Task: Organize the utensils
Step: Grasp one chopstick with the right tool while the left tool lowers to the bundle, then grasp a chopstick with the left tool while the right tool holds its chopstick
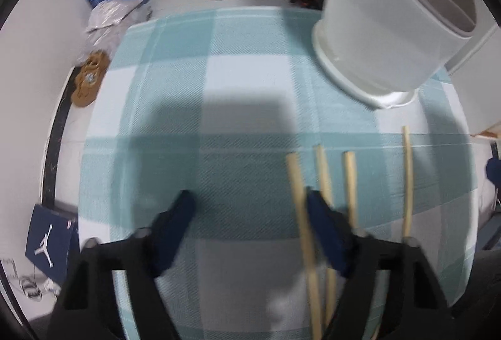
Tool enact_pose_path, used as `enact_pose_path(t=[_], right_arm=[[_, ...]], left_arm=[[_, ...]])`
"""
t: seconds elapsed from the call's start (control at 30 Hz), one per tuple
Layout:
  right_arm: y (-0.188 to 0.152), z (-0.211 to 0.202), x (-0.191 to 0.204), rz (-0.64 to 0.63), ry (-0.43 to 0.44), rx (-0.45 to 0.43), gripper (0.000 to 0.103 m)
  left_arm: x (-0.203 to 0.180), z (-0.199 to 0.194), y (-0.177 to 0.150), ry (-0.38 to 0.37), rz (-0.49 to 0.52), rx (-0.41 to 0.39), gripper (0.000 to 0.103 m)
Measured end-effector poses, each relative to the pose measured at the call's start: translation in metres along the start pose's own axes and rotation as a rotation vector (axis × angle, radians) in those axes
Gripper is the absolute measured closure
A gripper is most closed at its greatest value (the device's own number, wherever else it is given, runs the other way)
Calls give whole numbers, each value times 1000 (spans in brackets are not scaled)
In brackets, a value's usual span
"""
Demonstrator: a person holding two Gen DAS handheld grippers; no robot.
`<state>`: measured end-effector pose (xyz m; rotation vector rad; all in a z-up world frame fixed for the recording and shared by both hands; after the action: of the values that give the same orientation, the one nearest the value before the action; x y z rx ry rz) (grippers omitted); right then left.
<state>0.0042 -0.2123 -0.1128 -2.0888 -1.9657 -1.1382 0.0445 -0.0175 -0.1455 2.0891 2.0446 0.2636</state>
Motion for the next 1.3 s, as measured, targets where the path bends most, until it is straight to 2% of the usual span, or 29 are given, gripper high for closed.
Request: enact_pose_path(t=[0.03,0.07,0.13,0.2,0.23,0.4,0.47,0.73,0.9,0.97,1.03,1.1,1.17,1.2,1.3], right_arm=[[0,0,0,-1,-6,1,66],[0,1,-1,-3,-13,4,65],[-1,4,-3,-5,-25,15,63],[-2,7,-5,2,-29,29,62],[-3,10,-6,3,-30,37,62],[-7,24,-7,-2,-55,81,56],[-9,31,-6,-12,-74,101,56],[-12,66,3,-57,-146,216,56],[-10,87,22,-128,-249,278,56],[-11,94,32,-169,-321,289,57],[-13,100,40,-203,-394,299,60],[-16,106,48,-253,-468,300,74],[-18,111,54,-291,-527,296,83],[-19,112,56,-294,-518,293,92],[-20,113,55,-279,-516,283,97]], left_arm=[[-4,-1,2,-7,12,0,58],[-8,-1,5,-13,26,2,63],[-13,0,8,-24,49,4,83],[-15,1,11,-39,65,7,96],[-16,2,12,-49,68,9,99],[-8,-1,11,-124,31,-16,101],[1,-3,13,-184,-14,-28,101],[50,-28,15,-342,-161,-93,101],[75,-51,19,-402,-202,-168,101],[80,-58,17,-409,-207,-188,101],[80,-64,15,-425,-216,-200,101],[80,-62,19,-434,-230,-206,101],[81,-62,21,-439,-237,-215,101],[85,-62,22,-441,-238,-219,101],[86,-64,21,-453,-236,-222,101]])
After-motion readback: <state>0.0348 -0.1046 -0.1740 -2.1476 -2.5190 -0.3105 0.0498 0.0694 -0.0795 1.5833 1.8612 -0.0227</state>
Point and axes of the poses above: each gripper's, at about its wrist camera, not at the fingertips, and z roughly the way its jaws point, x to its left, y to its top, the point moved 2 cm from there along z, roughly the way its jaws point, and after that the axes turned 3 degrees about -z, right-handed, at the moved point
